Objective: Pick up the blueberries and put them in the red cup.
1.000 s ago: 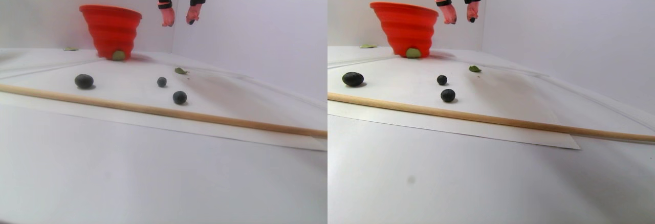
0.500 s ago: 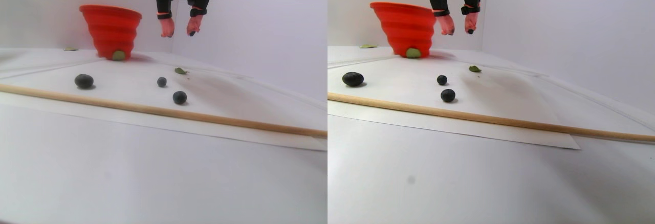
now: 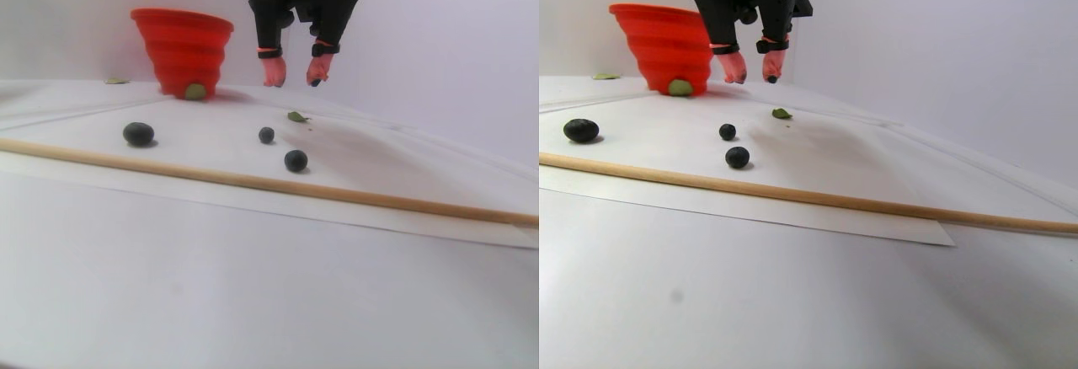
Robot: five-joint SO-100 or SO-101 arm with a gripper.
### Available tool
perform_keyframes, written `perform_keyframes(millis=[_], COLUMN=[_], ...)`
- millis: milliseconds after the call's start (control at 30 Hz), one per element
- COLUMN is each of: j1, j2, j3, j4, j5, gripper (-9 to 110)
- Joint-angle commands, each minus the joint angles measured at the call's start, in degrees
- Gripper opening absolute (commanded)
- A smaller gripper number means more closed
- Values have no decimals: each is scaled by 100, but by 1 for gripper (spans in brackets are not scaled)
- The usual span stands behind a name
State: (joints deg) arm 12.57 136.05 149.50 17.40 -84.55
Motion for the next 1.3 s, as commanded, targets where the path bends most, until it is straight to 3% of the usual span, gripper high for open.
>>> perform_keyframes(millis=[0, 1267], j1=[-26, -360], j2=[-35, -940], j3=[-26, 229], j4=[-229, -1222], j5=[26, 738], gripper=[17, 19])
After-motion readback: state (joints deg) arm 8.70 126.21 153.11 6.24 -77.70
